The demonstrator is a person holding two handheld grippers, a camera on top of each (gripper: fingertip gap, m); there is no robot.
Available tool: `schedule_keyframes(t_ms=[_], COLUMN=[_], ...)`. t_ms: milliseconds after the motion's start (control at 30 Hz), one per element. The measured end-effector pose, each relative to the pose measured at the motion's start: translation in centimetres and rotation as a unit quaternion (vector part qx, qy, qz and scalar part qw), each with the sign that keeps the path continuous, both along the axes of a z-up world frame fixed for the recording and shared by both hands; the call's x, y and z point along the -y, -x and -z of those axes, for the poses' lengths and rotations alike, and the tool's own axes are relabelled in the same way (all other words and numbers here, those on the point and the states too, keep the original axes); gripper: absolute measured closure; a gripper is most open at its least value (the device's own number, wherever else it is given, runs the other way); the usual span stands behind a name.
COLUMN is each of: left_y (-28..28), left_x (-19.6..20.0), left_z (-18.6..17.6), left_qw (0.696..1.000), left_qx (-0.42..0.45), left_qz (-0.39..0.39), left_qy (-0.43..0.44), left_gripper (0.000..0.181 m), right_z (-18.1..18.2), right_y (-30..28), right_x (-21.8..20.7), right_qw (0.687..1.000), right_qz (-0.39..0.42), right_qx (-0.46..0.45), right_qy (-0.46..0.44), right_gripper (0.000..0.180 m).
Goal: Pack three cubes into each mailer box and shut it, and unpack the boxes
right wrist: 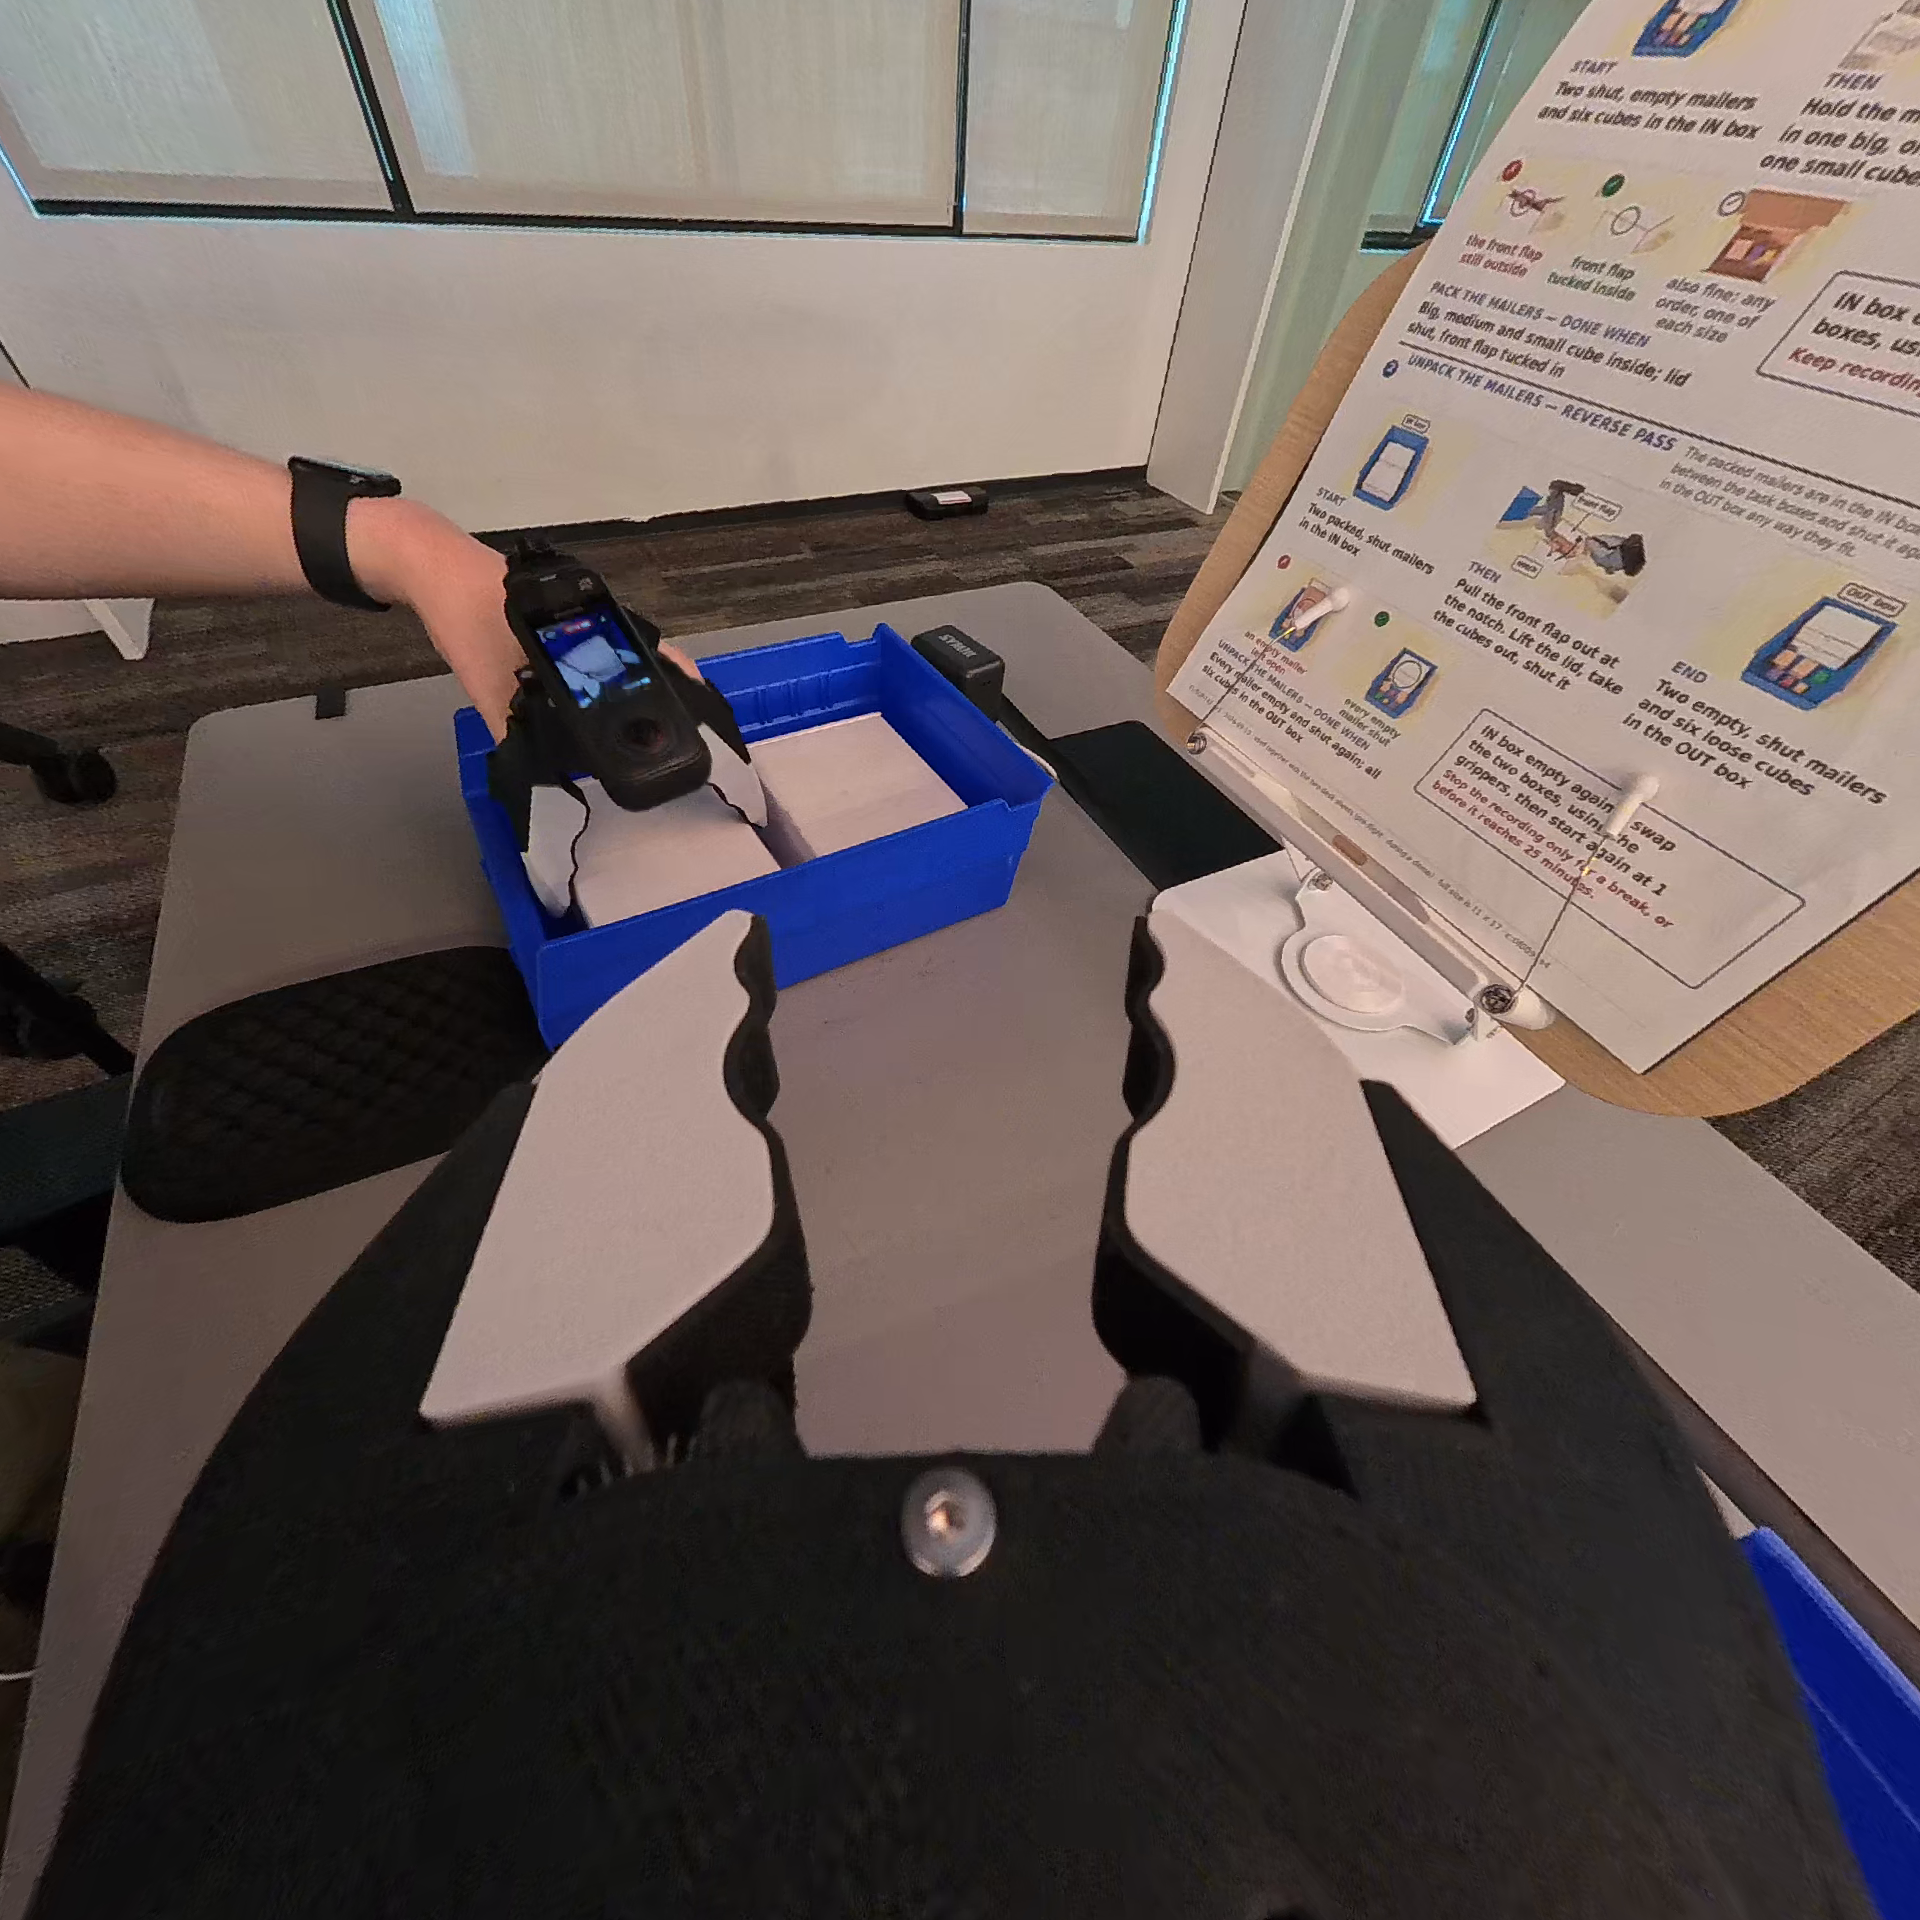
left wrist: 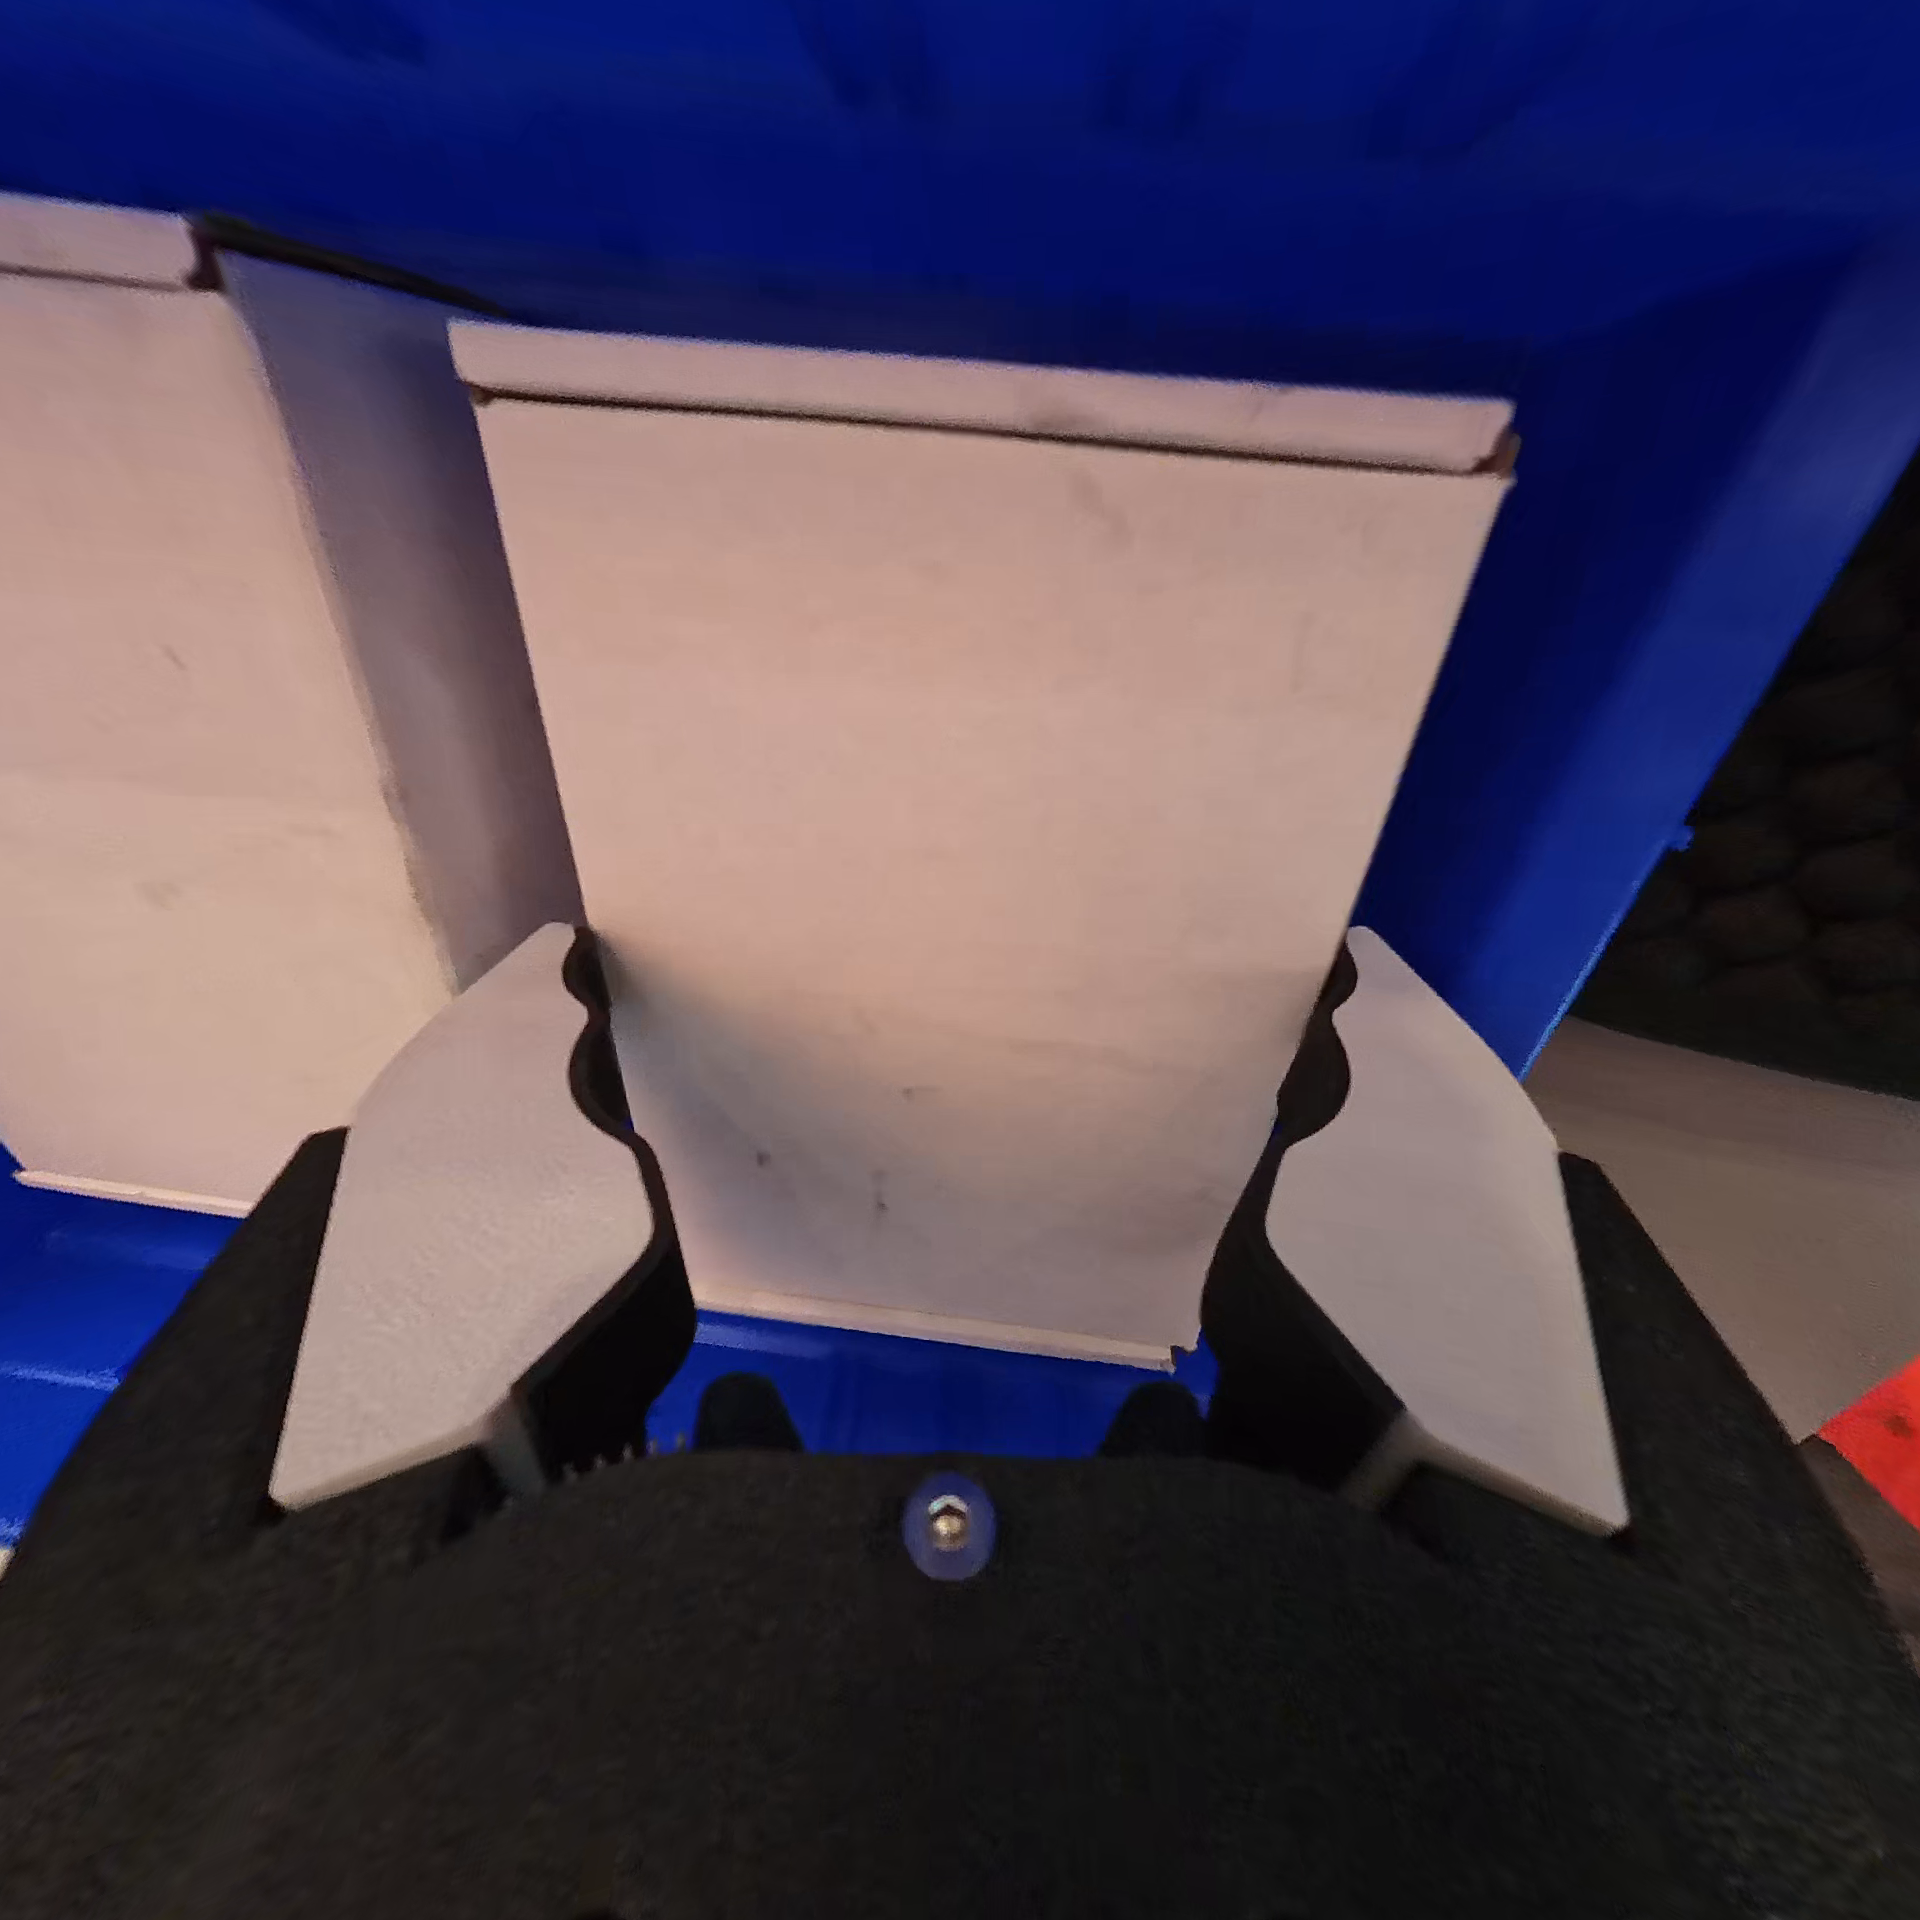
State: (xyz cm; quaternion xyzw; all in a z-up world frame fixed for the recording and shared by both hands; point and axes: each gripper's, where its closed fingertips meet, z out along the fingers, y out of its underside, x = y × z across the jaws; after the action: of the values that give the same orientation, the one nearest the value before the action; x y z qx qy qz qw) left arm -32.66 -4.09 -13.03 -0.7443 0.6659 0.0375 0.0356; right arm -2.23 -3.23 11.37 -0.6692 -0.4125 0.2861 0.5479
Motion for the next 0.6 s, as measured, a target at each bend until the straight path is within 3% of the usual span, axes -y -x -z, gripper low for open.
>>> schedule_keyframes(t_ms=[600], left_y=[0.6], left_x=[0.2], left_z=[0.9], left_qw=[0.998], left_qx=[-0.030], left_qz=[-0.026], left_qy=[0.041], left_gripper=[0.048], right_z=[1.3], right_y=[0.4], right_x=[0.0], right_qw=[0.999], right_qz=[-0.002], right_qx=[0.037], right_qy=[0.005], right_gripper=[0.113])
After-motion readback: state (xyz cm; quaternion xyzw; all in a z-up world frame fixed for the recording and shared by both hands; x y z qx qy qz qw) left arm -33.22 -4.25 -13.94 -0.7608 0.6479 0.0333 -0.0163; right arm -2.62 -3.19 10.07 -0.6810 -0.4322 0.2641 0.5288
